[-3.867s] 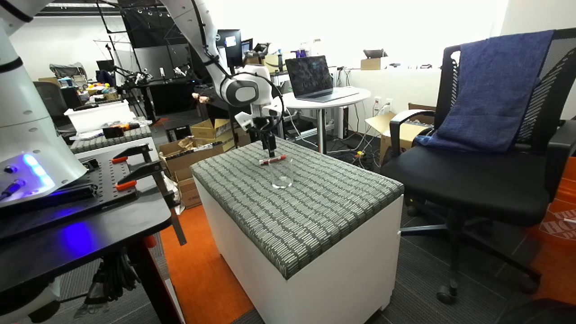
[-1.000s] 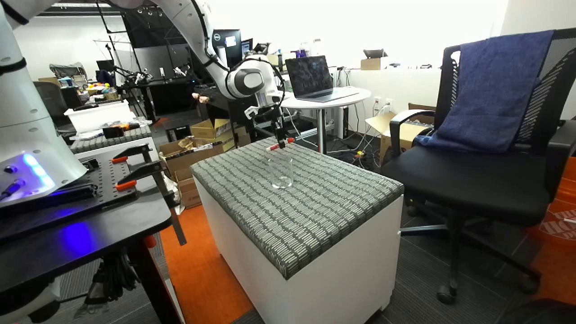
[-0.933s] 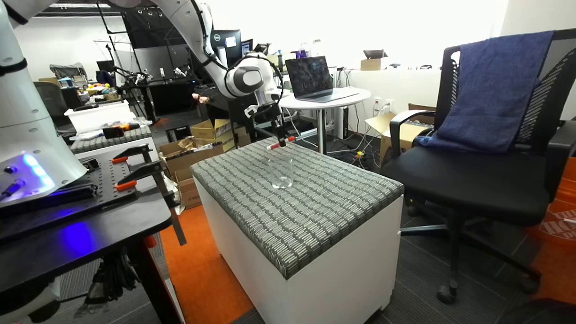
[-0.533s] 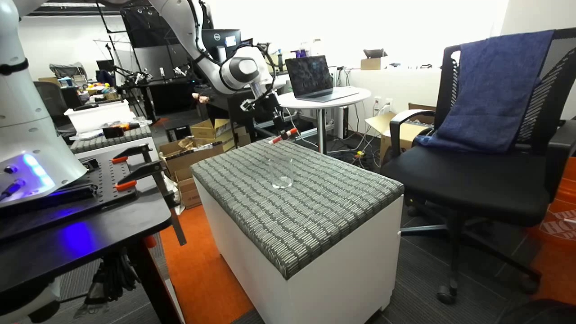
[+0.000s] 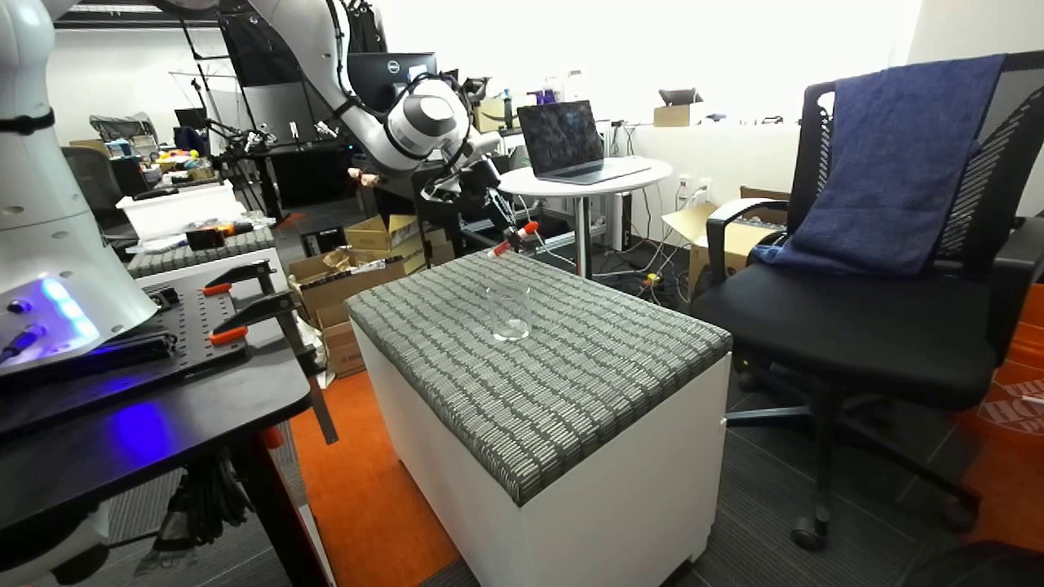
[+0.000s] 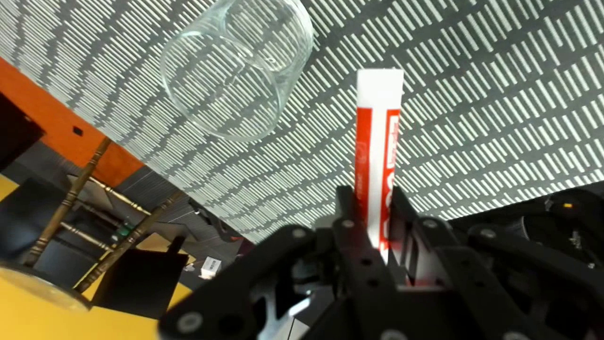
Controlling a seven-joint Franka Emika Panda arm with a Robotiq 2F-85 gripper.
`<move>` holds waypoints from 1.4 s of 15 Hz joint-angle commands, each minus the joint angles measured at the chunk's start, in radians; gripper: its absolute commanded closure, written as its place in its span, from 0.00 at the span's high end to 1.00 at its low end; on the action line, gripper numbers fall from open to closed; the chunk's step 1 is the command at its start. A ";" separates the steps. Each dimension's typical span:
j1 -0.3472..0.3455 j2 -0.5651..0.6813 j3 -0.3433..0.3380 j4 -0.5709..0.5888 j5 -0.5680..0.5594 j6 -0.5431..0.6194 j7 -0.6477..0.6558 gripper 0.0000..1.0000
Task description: Take the marker from the table and put it in the glass cup
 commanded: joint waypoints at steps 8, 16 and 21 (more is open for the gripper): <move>0.206 0.047 -0.179 -0.141 -0.033 -0.015 0.364 0.05; 0.229 0.101 -0.223 -0.169 -0.025 -0.041 0.470 0.05; 0.213 0.140 -0.218 -0.159 -0.021 -0.046 0.492 0.05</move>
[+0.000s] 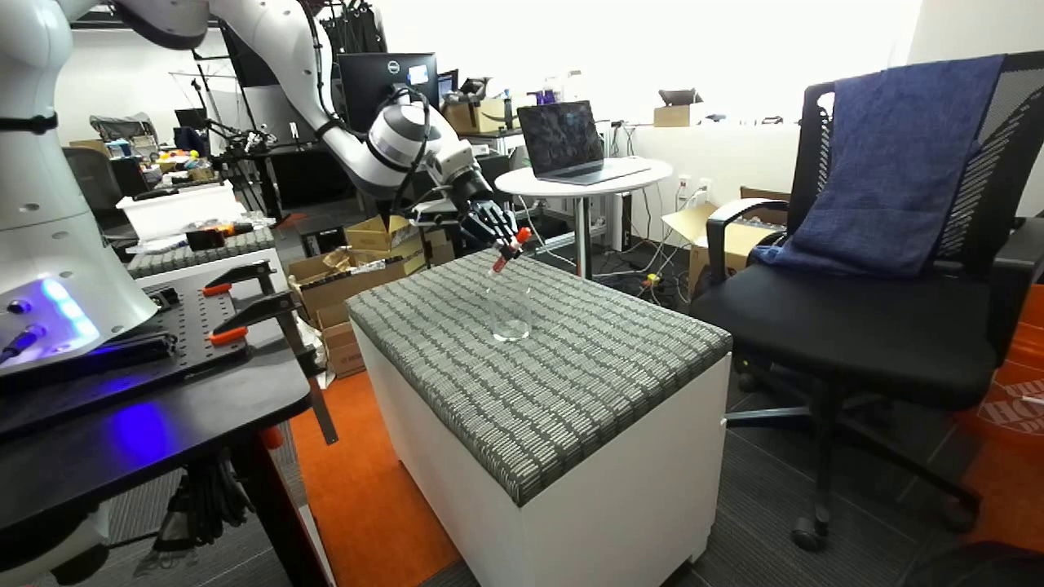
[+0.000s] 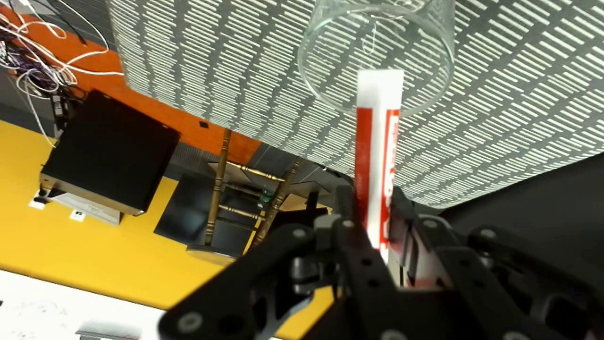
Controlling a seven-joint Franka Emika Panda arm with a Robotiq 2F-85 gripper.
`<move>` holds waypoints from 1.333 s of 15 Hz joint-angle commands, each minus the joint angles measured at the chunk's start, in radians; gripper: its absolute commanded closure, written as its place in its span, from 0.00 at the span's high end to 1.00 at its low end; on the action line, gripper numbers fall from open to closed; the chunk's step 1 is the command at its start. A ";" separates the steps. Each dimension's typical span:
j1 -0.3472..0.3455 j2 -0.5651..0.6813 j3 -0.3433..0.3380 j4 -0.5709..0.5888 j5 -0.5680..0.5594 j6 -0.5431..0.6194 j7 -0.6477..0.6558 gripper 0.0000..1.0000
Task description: Take the marker from the table and put it in the glass cup
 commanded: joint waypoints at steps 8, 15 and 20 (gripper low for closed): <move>-0.004 0.101 -0.020 0.039 -0.006 -0.022 0.084 0.05; -0.024 0.166 -0.015 0.117 -0.010 -0.017 0.082 0.47; -0.026 0.185 -0.018 0.140 -0.009 -0.017 0.082 0.83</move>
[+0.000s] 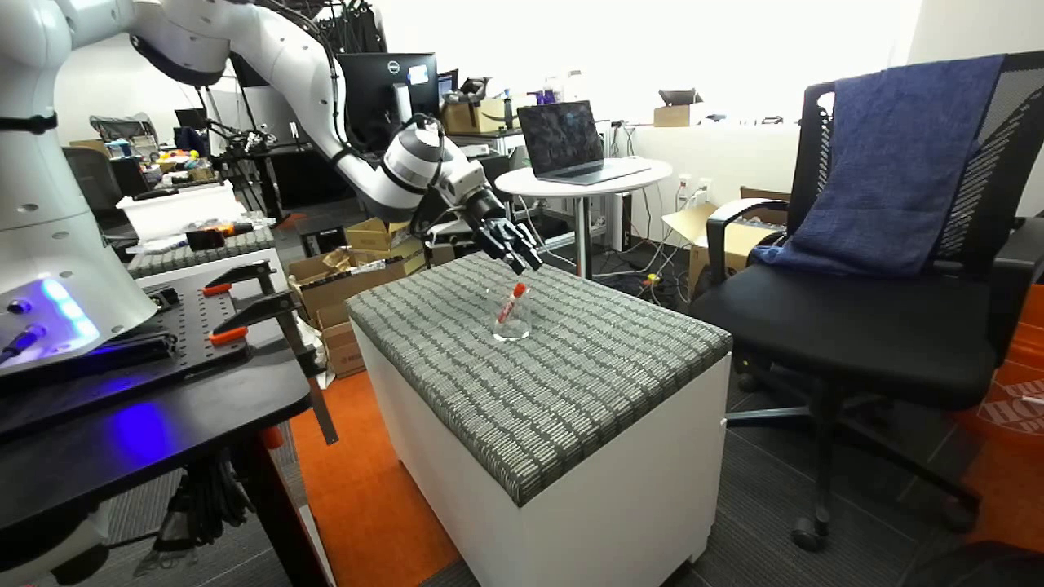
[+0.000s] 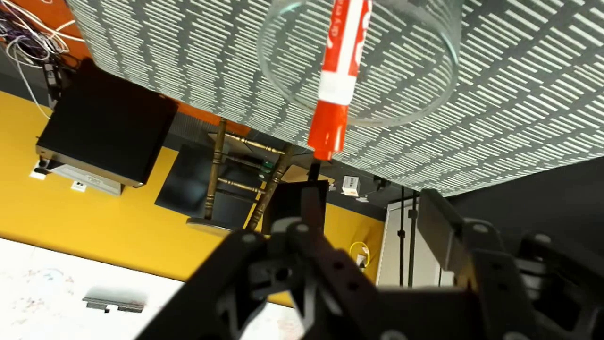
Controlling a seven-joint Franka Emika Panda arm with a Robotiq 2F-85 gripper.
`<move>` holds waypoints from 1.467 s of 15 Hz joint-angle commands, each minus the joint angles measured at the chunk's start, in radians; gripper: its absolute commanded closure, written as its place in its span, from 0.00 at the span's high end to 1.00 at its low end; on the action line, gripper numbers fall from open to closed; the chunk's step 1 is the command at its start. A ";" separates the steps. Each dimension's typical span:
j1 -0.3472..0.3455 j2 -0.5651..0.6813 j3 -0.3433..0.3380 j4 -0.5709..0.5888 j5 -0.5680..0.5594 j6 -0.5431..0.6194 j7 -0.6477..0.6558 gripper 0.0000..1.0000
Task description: Take the marker from the table and put it in the glass cup
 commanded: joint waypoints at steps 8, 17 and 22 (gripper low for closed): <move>0.033 -0.005 -0.044 -0.025 -0.010 -0.016 0.023 1.00; 0.117 -0.144 -0.104 -0.204 -0.013 0.087 -0.070 1.00; 0.093 -0.293 -0.098 -0.332 0.015 0.301 -0.234 1.00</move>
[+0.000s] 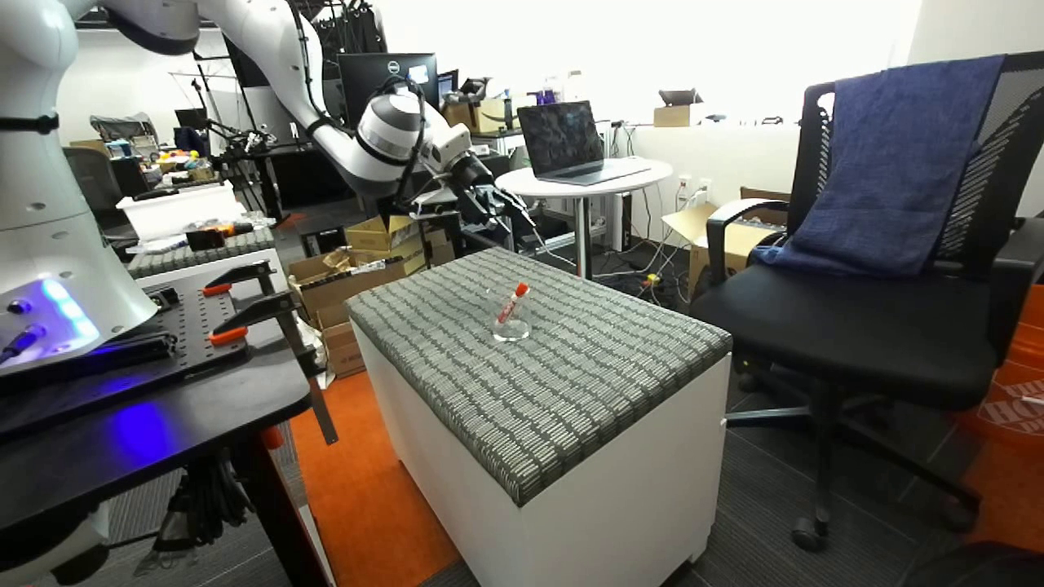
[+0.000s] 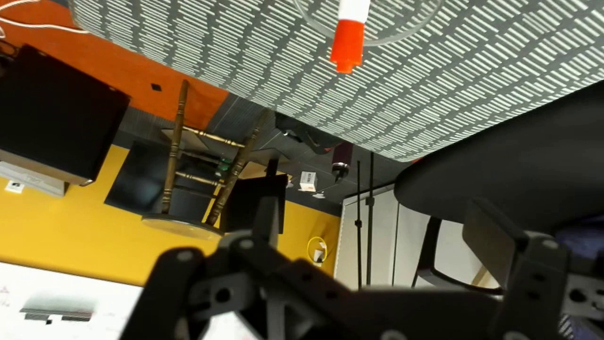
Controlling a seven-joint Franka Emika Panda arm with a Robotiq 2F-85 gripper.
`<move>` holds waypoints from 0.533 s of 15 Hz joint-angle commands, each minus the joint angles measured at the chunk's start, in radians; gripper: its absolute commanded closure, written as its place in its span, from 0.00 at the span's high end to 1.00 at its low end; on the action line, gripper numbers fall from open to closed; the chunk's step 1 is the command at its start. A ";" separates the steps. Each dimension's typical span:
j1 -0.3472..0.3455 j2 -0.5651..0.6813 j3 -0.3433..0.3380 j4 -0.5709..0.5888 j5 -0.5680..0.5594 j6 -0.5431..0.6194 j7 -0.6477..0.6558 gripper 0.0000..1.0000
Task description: Take the marker from the table and put it in the glass cup
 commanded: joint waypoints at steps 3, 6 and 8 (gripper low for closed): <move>-0.043 -0.227 0.010 -0.162 0.044 0.190 -0.245 1.00; -0.056 -0.289 0.012 -0.188 0.090 0.203 -0.359 1.00; -0.062 -0.323 0.014 -0.196 0.119 0.197 -0.424 1.00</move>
